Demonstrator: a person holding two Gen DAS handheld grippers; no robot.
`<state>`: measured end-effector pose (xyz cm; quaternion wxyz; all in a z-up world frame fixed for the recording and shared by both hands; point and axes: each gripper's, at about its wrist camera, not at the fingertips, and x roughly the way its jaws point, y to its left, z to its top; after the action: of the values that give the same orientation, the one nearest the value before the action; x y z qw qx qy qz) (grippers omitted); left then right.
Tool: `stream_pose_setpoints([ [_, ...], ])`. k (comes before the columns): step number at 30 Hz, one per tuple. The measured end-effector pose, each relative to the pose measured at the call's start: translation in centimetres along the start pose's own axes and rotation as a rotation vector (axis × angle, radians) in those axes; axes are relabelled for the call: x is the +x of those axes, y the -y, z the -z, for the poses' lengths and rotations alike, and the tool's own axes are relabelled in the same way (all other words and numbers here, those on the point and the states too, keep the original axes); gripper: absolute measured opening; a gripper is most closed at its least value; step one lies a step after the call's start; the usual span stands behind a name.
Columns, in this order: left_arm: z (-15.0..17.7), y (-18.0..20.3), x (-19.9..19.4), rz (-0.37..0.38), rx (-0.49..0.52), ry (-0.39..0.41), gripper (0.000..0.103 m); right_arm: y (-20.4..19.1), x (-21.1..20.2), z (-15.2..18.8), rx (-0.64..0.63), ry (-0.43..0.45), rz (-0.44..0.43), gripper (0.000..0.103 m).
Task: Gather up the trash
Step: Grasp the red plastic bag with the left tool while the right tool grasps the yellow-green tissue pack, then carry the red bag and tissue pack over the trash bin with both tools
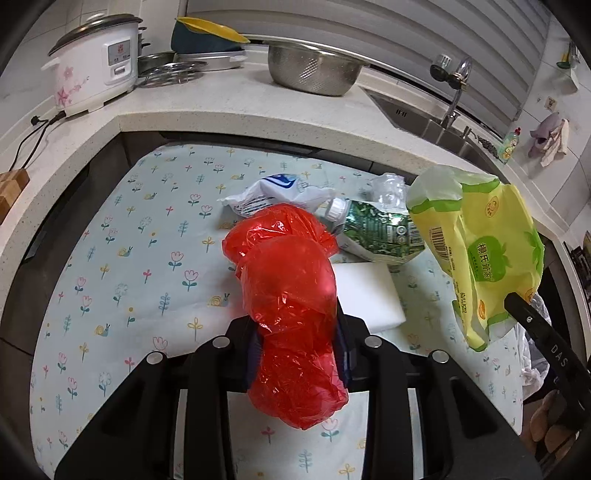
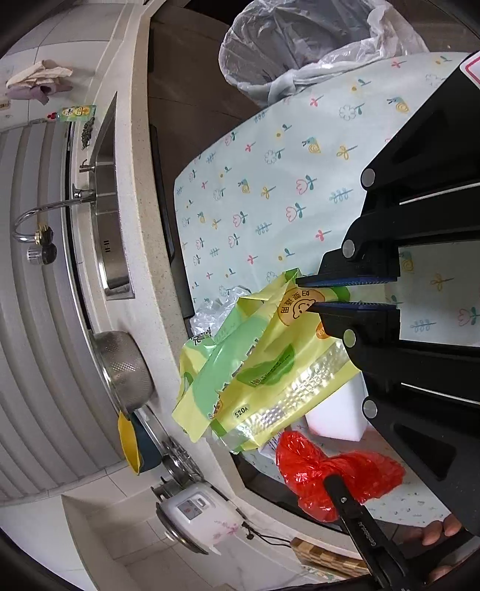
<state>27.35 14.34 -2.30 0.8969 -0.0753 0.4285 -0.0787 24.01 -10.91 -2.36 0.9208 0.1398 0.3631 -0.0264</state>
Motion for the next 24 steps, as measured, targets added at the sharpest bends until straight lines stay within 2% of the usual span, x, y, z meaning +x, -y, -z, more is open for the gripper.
stream_pose_setpoints([
  [12,1.7,9.0,-4.7,0.106,0.128,0.034,0.031,6.4,-7.5,0.1,0.097,0.088,0.066,0.007],
  [24,4.4,19.0,-6.1,0.210,0.264,0.010,0.031,15.6,-12.9,1.5,0.219,0.142,0.161,0.007],
])
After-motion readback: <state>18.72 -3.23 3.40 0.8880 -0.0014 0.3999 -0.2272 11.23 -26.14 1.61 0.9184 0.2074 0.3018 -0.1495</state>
